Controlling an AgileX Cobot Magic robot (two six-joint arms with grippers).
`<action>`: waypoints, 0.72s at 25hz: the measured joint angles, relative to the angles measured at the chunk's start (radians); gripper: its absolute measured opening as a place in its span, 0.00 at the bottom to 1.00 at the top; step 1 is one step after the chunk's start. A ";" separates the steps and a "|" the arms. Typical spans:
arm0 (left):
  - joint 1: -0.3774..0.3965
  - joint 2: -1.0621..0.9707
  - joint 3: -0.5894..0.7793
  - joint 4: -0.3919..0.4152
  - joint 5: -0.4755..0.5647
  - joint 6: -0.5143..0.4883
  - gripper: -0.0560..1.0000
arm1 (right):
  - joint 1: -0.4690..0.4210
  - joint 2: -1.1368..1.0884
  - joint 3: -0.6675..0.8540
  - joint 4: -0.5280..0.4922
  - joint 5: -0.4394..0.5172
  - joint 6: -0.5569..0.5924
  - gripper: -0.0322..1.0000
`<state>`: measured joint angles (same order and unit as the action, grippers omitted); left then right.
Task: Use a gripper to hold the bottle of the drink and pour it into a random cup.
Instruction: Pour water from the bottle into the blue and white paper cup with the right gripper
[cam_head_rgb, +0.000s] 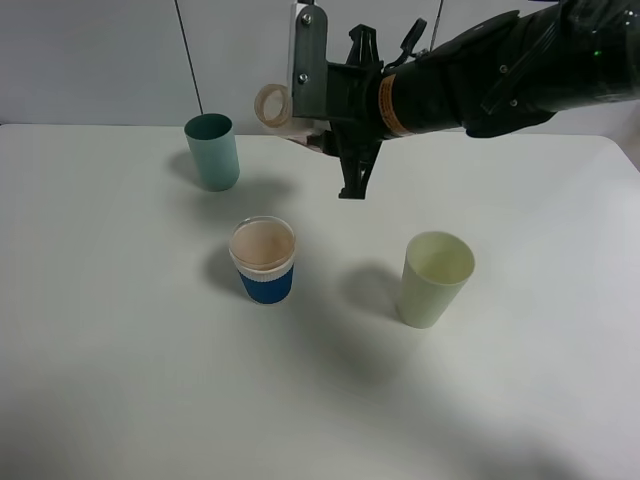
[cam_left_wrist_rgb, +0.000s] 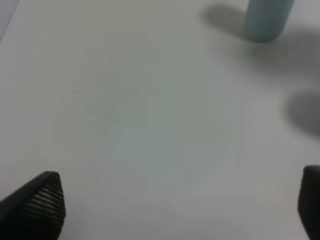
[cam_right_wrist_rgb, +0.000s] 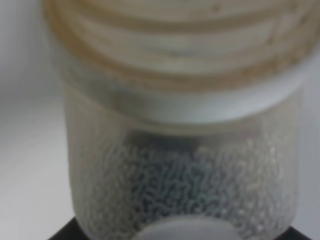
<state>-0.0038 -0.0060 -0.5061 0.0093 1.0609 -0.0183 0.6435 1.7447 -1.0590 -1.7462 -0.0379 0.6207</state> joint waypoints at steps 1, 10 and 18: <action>0.000 0.000 0.000 0.000 0.000 0.000 0.93 | 0.009 0.000 0.000 0.000 0.027 -0.006 0.38; 0.000 0.000 0.000 0.000 0.000 0.000 0.93 | 0.056 0.000 0.000 0.001 0.079 -0.084 0.38; 0.000 0.000 0.000 0.000 0.000 0.000 0.93 | 0.058 0.000 0.000 0.001 0.079 -0.161 0.38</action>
<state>-0.0038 -0.0060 -0.5061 0.0093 1.0609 -0.0183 0.7019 1.7447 -1.0590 -1.7451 0.0414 0.4596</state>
